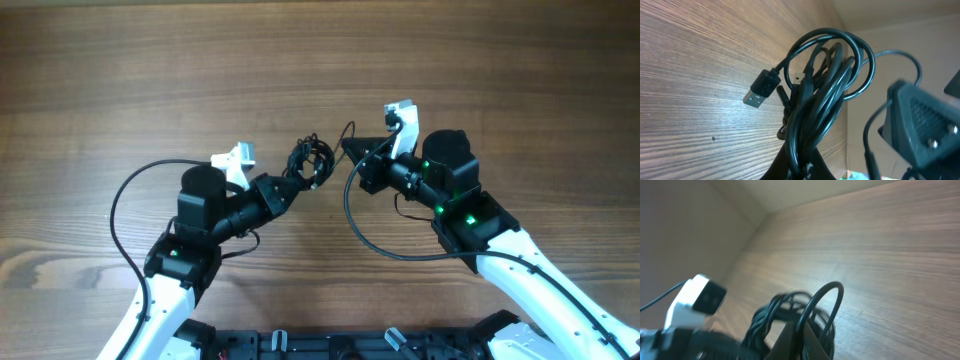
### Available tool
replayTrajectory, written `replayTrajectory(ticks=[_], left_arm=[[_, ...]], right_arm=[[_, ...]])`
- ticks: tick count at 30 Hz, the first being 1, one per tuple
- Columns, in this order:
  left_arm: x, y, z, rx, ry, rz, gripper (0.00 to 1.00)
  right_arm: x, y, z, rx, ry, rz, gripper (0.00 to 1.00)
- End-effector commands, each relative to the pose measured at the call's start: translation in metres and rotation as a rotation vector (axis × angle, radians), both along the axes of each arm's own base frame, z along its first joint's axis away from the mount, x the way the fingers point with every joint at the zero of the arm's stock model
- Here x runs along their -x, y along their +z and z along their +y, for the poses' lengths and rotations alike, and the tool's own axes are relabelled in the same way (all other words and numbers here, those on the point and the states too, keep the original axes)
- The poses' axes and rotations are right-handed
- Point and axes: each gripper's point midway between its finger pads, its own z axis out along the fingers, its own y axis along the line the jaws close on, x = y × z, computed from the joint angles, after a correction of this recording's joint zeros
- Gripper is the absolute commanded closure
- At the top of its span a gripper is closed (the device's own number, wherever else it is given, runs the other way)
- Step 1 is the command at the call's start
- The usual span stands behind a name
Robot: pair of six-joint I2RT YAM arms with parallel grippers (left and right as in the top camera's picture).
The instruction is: Untangle cables
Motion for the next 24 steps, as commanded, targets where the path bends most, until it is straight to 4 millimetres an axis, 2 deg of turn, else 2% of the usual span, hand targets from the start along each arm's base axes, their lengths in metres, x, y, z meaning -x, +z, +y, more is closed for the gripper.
replayTrajectory(ticks=[1,7,14,17,20,24], left_arm=[[0.012,0.007,-0.015,0.003,-0.091,-0.045,0.96],[0.016,0.007,-0.02,0.017,-0.094,-0.021,0.96],[0.006,0.003,-0.012,0.072,0.039,0.093,0.96],[0.006,0.003,-0.012,0.081,0.045,0.105,0.96],[0.006,0.004,-0.012,0.105,0.065,0.138,0.96],[0.003,0.009,-0.013,0.13,0.078,0.13,0.96]], right_arm=[[-0.018,0.0,-0.013,0.052,-0.103,-0.042,0.96],[-0.027,-0.024,-0.016,0.169,-0.099,-0.067,0.96],[-0.026,-0.023,-0.015,0.222,-0.065,-0.126,0.96],[-0.019,-0.022,-0.002,0.233,-0.021,-0.152,0.95],[-0.003,-0.02,0.022,0.245,0.046,-0.192,0.95],[0.008,-0.029,0.039,0.298,0.061,-0.211,0.96]])
